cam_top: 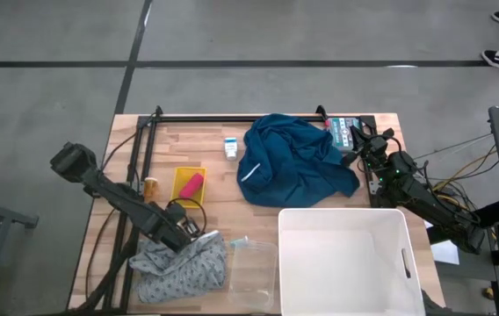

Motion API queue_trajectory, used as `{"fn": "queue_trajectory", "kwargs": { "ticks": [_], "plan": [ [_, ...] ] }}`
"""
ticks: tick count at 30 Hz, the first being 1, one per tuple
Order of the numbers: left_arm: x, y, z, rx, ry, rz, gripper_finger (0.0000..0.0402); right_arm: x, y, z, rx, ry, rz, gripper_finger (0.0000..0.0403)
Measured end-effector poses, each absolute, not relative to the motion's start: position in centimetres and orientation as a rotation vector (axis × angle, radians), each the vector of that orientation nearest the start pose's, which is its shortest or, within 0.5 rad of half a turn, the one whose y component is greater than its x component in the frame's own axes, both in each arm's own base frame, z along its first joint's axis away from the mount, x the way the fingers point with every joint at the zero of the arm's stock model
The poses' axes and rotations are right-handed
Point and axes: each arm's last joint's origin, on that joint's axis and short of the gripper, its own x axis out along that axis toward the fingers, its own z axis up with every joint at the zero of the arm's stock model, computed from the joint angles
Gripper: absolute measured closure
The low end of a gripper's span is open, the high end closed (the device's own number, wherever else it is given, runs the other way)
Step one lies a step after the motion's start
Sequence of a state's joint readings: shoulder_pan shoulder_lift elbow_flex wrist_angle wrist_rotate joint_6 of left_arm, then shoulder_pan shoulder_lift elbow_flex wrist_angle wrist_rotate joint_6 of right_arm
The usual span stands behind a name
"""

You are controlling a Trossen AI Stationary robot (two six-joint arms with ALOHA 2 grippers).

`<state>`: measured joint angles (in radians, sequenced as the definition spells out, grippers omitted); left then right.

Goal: Pick & Place Medicine items
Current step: Put the white rolled bandage into the yellow bin

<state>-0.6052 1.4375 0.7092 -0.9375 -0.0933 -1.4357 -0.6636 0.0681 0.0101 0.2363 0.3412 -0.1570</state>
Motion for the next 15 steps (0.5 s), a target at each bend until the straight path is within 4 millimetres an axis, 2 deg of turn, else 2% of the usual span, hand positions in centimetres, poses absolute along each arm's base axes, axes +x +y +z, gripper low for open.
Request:
{"fn": "queue_trajectory", "kwargs": {
  "ticks": [9,15],
  "plan": [
    [16.0,-10.7,13.8,-0.545,1.435,0.739,0.0103,7.1,-6.8,18.4,-0.173,-0.105,-1.015,0.0394],
    [15.9,-10.7,13.6,-0.548,1.430,0.728,0.0103,7.1,-6.8,18.4,-0.173,-0.105,-1.015,0.0394]
  ]
}}
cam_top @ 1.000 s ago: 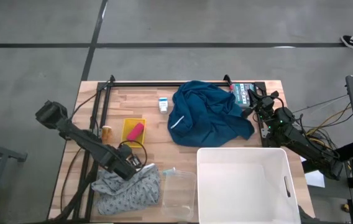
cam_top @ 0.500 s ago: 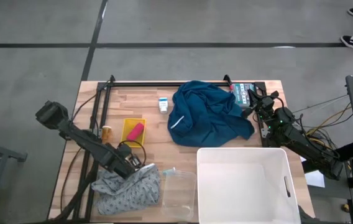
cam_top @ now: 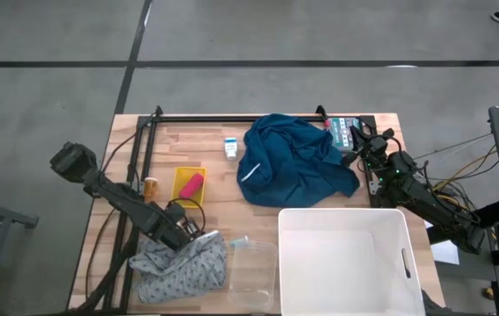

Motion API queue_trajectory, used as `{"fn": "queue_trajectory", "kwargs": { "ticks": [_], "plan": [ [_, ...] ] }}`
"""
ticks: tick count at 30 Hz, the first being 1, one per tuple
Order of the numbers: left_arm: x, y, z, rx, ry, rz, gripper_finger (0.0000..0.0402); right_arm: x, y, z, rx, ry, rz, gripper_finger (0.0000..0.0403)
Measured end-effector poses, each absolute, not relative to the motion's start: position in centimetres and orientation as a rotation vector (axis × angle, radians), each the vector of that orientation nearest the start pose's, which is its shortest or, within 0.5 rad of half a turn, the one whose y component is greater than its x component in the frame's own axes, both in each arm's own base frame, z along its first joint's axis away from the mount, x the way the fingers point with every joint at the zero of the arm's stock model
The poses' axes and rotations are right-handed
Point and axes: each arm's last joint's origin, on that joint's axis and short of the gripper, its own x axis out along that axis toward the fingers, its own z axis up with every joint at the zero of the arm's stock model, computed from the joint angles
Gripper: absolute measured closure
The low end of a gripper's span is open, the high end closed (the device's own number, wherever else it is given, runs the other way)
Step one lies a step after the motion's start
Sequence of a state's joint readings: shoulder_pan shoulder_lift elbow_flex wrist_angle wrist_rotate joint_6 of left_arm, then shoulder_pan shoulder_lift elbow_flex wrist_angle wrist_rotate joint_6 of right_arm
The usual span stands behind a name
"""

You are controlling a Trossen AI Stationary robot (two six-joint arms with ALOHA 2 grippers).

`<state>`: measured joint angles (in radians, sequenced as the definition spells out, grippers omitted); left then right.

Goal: Pick & Place Medicine items
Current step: Put the white rolled bandage into the yellow bin

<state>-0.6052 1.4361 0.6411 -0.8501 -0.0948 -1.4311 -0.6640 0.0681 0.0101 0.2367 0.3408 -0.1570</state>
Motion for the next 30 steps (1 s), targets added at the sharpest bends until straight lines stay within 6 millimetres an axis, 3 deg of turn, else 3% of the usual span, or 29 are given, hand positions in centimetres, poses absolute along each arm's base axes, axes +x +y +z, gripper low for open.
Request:
{"fn": "queue_trajectory", "kwargs": {
  "ticks": [30],
  "plan": [
    [15.98,-10.66,13.54,-0.524,1.418,0.715,0.0246,7.14,-6.82,18.40,-0.173,-0.105,-1.015,0.0394]
  ]
}}
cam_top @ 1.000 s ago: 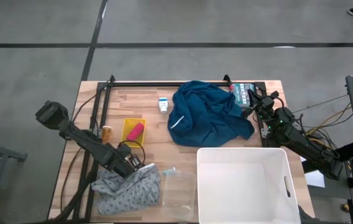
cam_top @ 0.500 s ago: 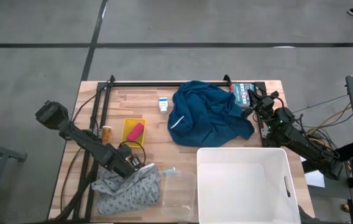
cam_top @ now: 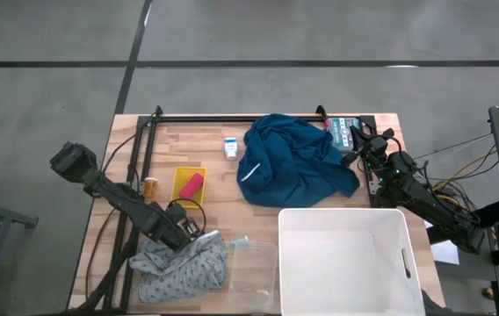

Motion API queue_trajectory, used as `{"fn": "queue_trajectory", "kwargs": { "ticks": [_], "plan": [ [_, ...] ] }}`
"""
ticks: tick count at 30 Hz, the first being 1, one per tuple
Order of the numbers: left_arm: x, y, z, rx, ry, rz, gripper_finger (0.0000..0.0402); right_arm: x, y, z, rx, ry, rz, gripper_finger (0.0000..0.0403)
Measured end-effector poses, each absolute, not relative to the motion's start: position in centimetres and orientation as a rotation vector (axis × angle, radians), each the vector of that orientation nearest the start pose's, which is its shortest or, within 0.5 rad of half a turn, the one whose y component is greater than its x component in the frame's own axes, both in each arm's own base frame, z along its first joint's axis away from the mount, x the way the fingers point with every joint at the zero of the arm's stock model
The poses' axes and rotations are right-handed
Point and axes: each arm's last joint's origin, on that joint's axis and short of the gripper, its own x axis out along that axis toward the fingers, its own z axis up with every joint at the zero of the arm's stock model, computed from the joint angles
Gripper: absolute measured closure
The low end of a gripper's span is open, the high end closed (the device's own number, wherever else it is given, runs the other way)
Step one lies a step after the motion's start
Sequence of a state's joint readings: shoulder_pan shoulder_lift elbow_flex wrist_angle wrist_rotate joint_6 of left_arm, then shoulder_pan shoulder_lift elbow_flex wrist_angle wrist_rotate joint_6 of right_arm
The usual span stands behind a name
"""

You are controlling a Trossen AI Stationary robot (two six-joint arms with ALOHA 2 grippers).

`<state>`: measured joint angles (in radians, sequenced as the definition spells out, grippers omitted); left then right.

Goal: Pick & Place Medicine items
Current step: Put the white rolled bandage into the yellow bin

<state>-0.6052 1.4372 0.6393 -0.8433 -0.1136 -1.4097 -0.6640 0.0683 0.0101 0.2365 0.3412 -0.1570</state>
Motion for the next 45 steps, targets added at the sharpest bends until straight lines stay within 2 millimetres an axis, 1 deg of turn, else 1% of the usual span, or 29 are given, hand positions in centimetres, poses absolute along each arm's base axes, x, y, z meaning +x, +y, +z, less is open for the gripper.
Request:
{"fn": "queue_trajectory", "kwargs": {
  "ticks": [4,17,21,27,34,41,45],
  "plan": [
    [16.0,-10.6,13.5,-0.522,1.416,0.717,0.0254,7.1,-6.8,18.4,-0.173,-0.105,-1.015,0.0394],
    [16.0,-10.6,13.8,-0.537,1.407,0.713,0.0255,7.1,-6.8,18.4,-0.173,-0.105,-1.015,0.0394],
    [15.8,-10.5,14.5,-0.573,1.383,0.691,0.0255,7.1,-6.8,18.4,-0.173,-0.105,-1.015,0.0394],
    [15.2,-10.1,16.2,-0.659,1.332,0.673,0.0255,7.1,-6.8,18.4,-0.173,-0.104,-1.015,0.0394],
    [14.6,-9.5,17.9,-0.730,1.227,0.667,0.0255,7.1,-6.8,18.4,-0.173,-0.105,-1.015,0.0394],
    [14.3,-9.1,18.7,-0.743,1.150,0.653,0.0255,7.1,-6.8,18.4,-0.173,-0.105,-1.015,0.0394],
    [14.4,-8.9,18.9,-0.728,1.077,0.668,0.0255,7.1,-6.8,18.4,-0.173,-0.105,-1.015,0.0394]
  ]
}}
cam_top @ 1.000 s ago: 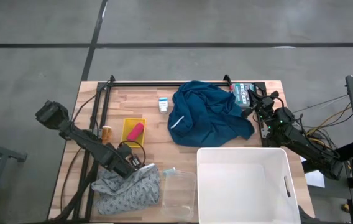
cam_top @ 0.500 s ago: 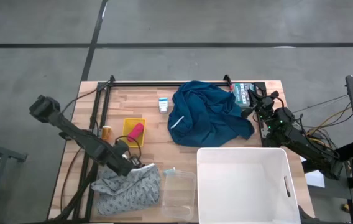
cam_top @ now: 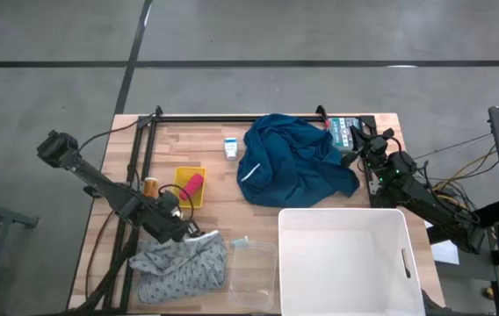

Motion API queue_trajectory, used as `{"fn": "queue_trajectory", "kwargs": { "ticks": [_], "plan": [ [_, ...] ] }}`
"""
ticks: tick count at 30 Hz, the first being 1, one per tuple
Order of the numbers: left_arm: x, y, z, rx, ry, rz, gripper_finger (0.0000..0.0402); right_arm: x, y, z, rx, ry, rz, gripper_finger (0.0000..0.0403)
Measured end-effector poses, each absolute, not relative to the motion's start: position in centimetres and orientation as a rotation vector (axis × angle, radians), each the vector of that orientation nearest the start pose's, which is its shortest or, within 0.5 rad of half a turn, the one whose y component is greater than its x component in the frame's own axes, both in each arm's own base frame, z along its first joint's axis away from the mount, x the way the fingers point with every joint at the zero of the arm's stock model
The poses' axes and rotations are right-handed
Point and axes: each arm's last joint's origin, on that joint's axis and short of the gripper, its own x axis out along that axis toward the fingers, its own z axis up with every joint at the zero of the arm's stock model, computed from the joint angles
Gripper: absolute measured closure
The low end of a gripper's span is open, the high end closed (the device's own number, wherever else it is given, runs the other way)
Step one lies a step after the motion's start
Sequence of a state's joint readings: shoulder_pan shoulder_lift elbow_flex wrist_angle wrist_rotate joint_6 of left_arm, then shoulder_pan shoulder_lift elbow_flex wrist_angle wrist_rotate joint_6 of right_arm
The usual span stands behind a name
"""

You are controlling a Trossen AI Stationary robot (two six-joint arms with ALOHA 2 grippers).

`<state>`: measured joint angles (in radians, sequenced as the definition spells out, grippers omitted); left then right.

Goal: Pick & Place Medicine items
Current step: Put the white rolled bandage into the yellow bin

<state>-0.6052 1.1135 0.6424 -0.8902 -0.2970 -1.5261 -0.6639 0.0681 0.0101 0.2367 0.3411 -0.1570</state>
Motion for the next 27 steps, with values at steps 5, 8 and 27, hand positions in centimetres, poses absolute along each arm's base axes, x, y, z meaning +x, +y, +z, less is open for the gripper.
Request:
{"fn": "queue_trajectory", "kwargs": {
  "ticks": [5,8,27],
  "plan": [
    [14.3,-8.6,19.3,-0.714,1.006,0.677,0.0255,7.1,-6.8,18.4,-0.173,-0.104,-1.015,0.0394],
    [14.2,-8.5,19.6,-0.705,0.963,0.674,0.0255,7.1,-6.8,18.4,-0.173,-0.104,-1.015,0.0394],
    [13.1,-4.9,22.2,-0.574,0.756,0.698,0.0255,7.1,-6.8,18.4,-0.173,-0.104,-1.015,0.0394]
  ]
}}
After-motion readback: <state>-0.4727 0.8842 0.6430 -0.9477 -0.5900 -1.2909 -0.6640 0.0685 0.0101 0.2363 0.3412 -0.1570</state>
